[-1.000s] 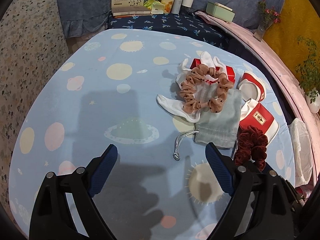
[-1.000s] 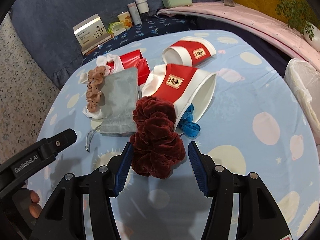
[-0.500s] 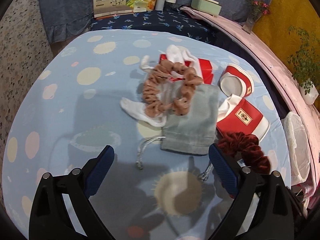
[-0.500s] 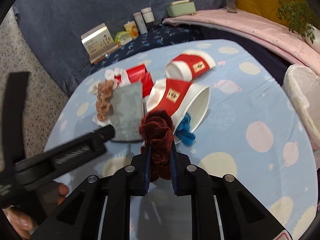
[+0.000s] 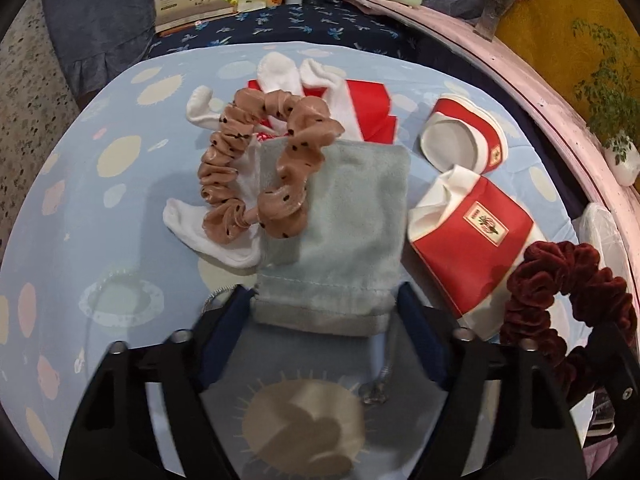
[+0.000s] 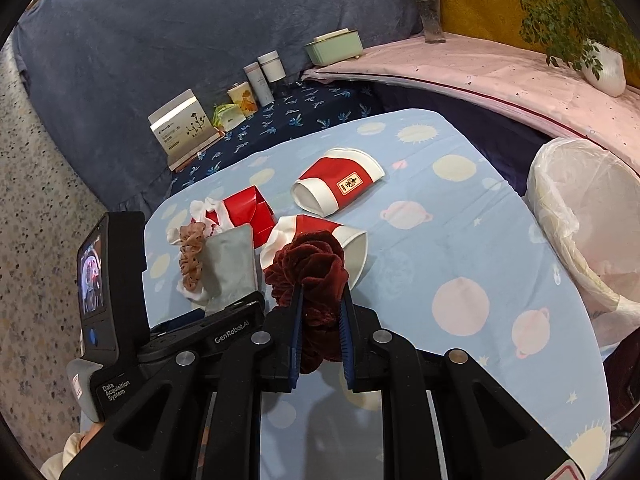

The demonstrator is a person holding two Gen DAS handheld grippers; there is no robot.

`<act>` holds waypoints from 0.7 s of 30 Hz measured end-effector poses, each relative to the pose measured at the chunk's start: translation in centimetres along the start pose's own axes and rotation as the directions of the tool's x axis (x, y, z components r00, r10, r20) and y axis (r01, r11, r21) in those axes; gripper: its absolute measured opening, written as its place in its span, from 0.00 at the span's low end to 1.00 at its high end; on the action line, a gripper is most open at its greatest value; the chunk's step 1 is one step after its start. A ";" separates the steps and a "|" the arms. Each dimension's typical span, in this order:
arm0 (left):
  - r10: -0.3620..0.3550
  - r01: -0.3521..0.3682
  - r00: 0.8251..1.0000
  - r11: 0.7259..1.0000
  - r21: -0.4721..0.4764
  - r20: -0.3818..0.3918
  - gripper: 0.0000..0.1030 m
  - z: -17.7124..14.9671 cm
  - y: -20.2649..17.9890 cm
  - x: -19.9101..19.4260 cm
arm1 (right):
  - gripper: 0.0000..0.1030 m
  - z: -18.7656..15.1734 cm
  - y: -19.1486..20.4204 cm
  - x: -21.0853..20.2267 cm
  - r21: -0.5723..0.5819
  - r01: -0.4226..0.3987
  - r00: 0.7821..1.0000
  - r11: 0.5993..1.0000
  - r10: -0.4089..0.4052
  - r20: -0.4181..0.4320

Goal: Collect trash
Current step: 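Grasp the dark red scrunchie with the right gripper while the left grasps the grey pouch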

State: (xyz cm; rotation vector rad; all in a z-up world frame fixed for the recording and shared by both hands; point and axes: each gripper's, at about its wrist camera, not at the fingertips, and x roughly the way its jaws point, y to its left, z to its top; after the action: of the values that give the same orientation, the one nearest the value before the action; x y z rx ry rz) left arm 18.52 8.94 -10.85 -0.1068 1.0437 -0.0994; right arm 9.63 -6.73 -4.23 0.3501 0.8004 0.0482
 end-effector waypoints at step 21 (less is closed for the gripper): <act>-0.100 0.095 0.992 0.993 0.070 0.076 0.10 -1.8 -3.5 -7.1 | 0.15 0.3 -0.5 -5.0 0.013 -0.029 0.996 1.000 0.028 0.084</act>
State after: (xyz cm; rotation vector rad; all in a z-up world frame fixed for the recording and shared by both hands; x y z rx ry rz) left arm 13.31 6.35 -5.24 -0.1013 0.9546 -0.2166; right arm 6.31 -8.20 -0.71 0.3743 0.7128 0.0539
